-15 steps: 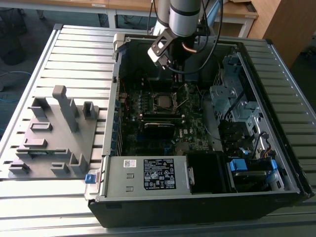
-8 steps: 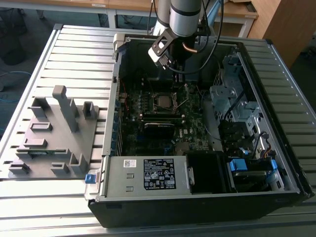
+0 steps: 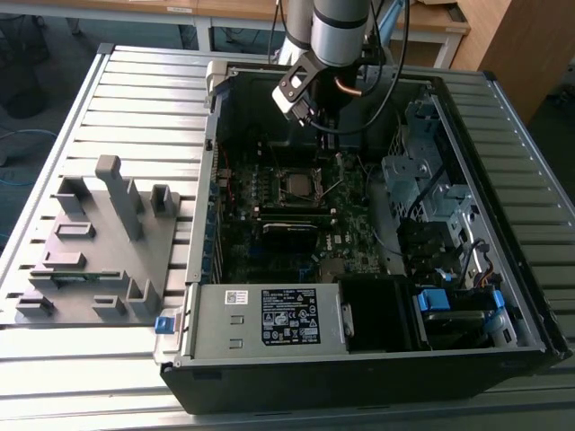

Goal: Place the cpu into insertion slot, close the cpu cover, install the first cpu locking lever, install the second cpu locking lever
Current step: 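Close the cpu cover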

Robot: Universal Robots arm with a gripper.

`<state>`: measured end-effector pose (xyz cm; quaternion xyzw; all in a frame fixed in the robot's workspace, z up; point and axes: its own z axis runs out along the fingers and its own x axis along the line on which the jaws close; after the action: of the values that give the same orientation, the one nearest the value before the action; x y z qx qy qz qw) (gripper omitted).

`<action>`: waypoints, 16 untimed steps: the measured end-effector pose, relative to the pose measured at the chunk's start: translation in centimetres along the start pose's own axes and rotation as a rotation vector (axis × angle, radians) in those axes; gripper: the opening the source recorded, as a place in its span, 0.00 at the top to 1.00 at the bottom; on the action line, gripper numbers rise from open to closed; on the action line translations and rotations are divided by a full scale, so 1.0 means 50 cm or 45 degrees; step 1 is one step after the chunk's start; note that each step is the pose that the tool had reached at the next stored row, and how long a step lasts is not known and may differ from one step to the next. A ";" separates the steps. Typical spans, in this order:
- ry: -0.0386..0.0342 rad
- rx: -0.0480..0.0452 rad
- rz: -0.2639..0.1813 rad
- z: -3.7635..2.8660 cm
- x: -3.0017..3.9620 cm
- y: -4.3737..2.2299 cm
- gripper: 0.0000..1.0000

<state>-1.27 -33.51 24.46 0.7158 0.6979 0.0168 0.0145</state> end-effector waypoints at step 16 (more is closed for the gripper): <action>-0.0001 0.002 0.000 -0.018 0.000 0.010 0.90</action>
<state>-0.79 -33.50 25.36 0.7158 0.6979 0.0163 0.0140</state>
